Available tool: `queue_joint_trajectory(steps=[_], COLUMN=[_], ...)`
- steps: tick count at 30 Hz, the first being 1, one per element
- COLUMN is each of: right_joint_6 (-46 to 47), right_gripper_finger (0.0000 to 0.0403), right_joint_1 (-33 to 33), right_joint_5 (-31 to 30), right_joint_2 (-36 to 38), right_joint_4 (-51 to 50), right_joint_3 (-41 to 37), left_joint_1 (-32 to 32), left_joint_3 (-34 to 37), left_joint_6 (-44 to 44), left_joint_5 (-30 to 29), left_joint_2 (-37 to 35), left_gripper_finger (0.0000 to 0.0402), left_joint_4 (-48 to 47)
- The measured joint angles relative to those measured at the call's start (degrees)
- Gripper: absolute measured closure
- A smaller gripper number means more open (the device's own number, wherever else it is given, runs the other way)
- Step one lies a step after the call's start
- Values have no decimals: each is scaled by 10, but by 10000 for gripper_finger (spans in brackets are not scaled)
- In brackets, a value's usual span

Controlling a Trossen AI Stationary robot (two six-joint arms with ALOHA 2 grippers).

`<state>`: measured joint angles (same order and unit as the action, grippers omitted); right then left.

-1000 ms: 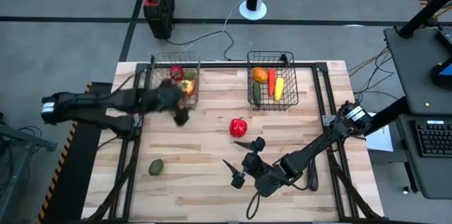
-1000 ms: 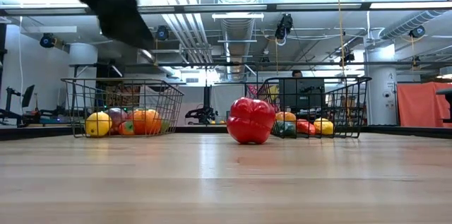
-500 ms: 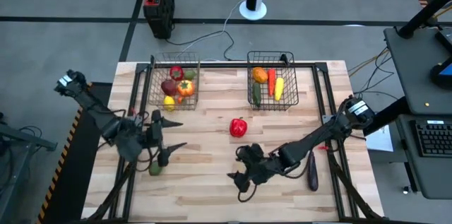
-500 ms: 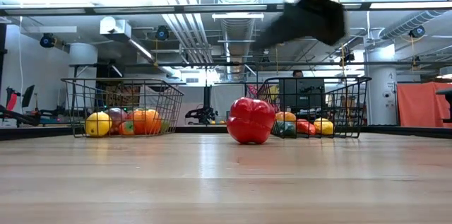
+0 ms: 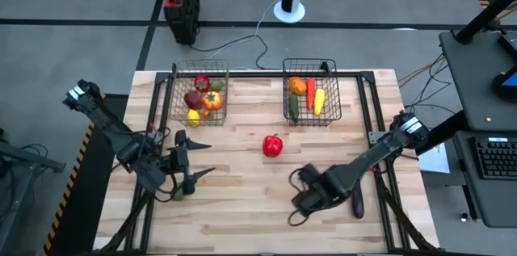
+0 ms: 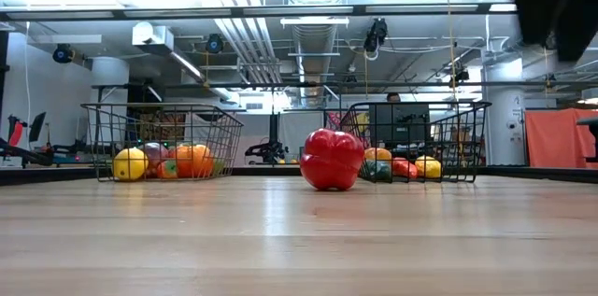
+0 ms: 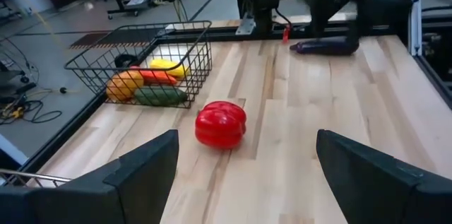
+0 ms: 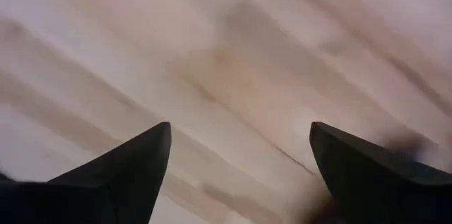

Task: Sort produce into baskets
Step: Put the purple eggplant into the right black wire basket

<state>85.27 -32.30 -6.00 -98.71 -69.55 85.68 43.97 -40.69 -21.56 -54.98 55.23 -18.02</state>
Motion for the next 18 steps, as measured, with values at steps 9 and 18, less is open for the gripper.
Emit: queue_joint_trajectory(steps=[9,18], right_joint_6=[129,244], right_gripper_finger=[87,81], right_joint_1=[-66,-110], right_joint_5=[13,31], right_joint_2=[33,149], right_joint_4=[-179,-190], right_joint_3=[38,-105], left_joint_1=[0,-1], left_joint_3=[0,0], left_joint_6=[-2,0], left_joint_5=[0,-6], left_joint_2=[16,16], left_gripper_finger=[86,86], left_joint_4=[0,2])
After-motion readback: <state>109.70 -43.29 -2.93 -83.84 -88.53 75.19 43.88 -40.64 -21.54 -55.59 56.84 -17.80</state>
